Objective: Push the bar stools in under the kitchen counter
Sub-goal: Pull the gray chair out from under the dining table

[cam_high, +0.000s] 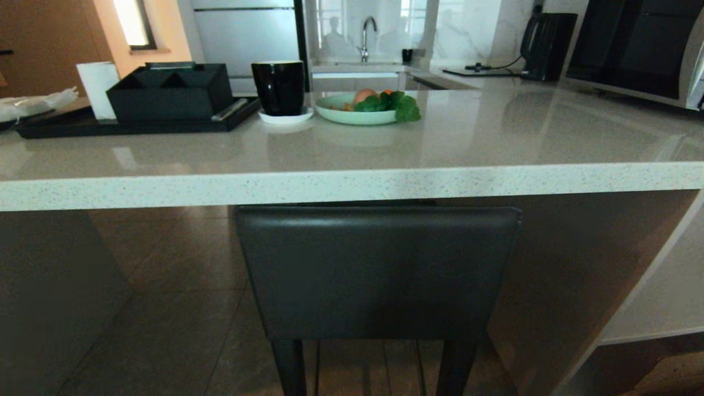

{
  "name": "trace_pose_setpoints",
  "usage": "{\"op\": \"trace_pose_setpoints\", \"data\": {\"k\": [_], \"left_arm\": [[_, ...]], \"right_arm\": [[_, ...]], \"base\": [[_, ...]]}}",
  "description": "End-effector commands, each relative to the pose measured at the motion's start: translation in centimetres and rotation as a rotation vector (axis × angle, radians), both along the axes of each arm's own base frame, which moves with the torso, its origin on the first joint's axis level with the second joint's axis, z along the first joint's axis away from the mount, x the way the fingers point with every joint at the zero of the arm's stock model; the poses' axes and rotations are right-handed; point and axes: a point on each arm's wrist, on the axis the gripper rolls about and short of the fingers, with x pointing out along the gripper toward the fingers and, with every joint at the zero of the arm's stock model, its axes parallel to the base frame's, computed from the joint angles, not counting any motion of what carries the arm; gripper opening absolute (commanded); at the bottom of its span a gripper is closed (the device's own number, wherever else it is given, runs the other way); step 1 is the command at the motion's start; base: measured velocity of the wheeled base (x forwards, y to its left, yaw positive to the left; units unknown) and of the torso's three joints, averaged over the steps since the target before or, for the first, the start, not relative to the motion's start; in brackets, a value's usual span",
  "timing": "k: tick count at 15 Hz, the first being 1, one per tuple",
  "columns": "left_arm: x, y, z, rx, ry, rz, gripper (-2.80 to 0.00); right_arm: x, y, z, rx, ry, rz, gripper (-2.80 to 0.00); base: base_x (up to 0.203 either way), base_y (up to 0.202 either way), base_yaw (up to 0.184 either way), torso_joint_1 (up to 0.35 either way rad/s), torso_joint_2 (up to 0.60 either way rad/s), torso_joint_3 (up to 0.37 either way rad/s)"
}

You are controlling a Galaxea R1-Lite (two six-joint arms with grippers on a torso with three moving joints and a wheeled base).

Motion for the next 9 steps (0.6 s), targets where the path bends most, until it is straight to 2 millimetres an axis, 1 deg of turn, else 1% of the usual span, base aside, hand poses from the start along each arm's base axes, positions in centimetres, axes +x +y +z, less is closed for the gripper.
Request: {"op": "trace_pose_setpoints", "data": {"k": [1,9], "left_arm": [[0.02,0.0,-0.03,0.0,0.002,0.0,-2.8],[0.02,0.0,-0.03,-0.002,0.002,0.0,-2.8]], "right_arm": [[0.02,0.0,-0.04,0.0,0.003,0.0,-2.8],[0.02,0.0,-0.04,0.0,0.003,0.0,-2.8]], "base": [[0.0,0.0,0.0,0.0,0.0,0.0],[0.0,0.0,0.0,0.0,0.0,0.0]]}}
